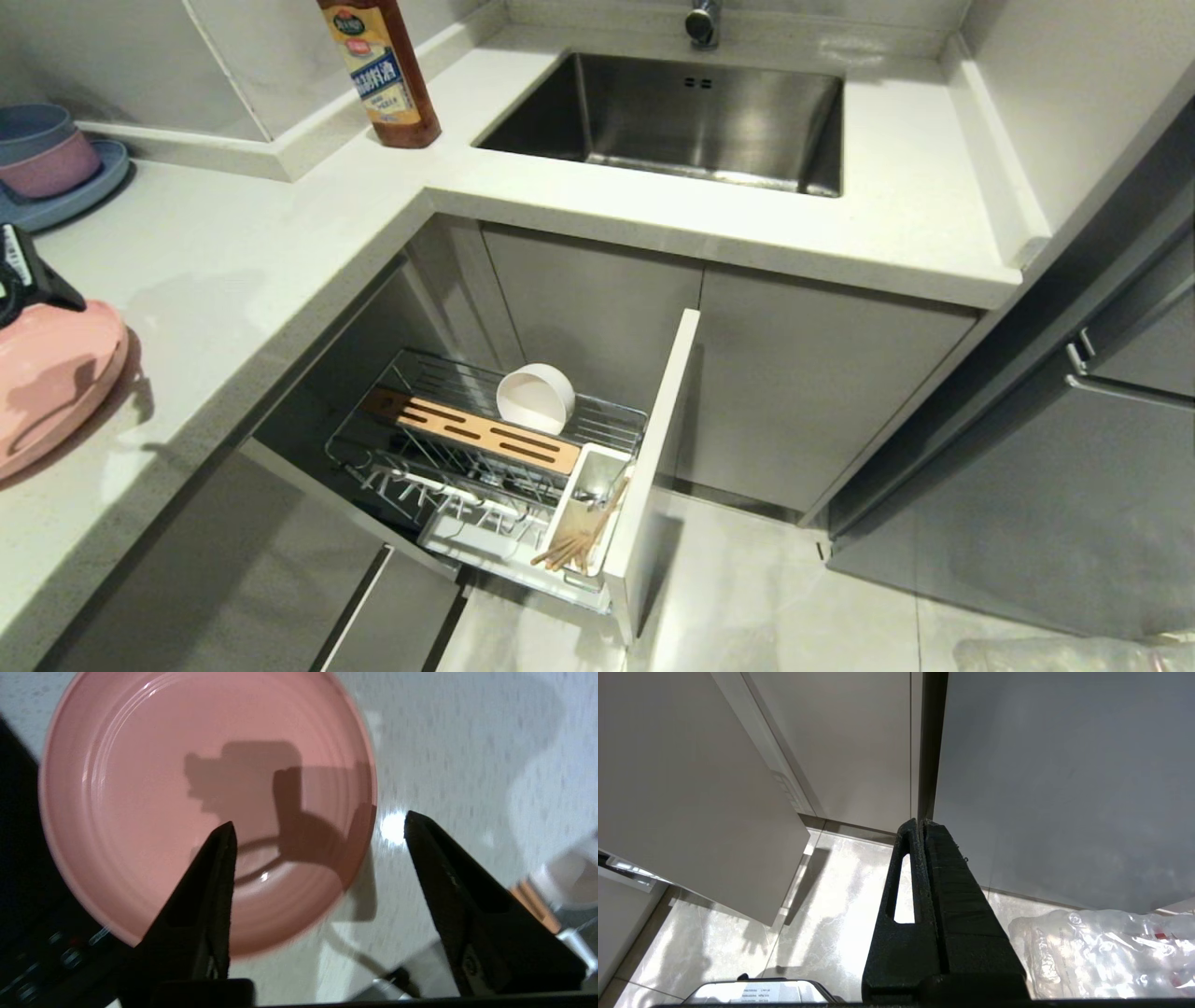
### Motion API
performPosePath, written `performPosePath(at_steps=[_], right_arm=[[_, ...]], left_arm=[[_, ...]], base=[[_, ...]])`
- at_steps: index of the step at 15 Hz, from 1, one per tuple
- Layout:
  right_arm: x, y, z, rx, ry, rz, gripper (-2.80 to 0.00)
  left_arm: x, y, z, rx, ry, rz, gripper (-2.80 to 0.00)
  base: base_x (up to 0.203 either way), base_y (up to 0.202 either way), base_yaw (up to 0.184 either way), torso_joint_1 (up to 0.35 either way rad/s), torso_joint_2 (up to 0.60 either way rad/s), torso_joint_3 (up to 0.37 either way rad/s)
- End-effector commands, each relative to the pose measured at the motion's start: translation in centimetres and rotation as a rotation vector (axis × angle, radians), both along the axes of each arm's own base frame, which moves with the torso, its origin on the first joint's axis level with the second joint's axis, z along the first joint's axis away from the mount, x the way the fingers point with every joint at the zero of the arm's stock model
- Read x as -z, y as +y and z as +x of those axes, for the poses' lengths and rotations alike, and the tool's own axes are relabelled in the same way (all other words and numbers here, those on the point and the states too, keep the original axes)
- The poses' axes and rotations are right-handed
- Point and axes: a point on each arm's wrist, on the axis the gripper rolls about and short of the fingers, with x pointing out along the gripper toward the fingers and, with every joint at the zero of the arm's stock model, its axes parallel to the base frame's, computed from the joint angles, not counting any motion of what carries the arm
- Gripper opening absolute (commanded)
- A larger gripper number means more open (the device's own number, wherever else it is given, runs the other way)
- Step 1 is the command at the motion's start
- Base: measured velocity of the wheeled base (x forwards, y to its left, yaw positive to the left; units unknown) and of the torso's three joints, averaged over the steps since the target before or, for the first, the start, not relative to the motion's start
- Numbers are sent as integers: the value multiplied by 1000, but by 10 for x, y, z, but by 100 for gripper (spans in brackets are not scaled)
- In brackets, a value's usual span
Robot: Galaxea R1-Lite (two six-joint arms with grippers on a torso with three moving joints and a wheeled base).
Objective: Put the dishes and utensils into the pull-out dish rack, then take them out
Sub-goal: Pick up the plate and place it in the cupboard
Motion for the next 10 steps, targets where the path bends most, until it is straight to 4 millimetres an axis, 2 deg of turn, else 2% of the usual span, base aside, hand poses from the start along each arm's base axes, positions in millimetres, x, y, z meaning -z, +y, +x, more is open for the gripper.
performPosePath(at_steps=[1, 5, 10], right_arm=[[0, 0, 0, 0, 1, 0, -280], [1, 0, 0, 1, 1, 0, -280], [1, 0, 0, 0, 3, 0, -280]], left_arm=[[13, 11, 23, -28, 14, -38, 0], [25, 22, 47, -82, -8, -107, 0], [31, 28, 64, -114, -65, -163, 0]], base=[[0, 0, 0, 0, 0, 0], [0, 0, 0, 0, 0, 0], [0, 0, 0, 0, 0, 0]])
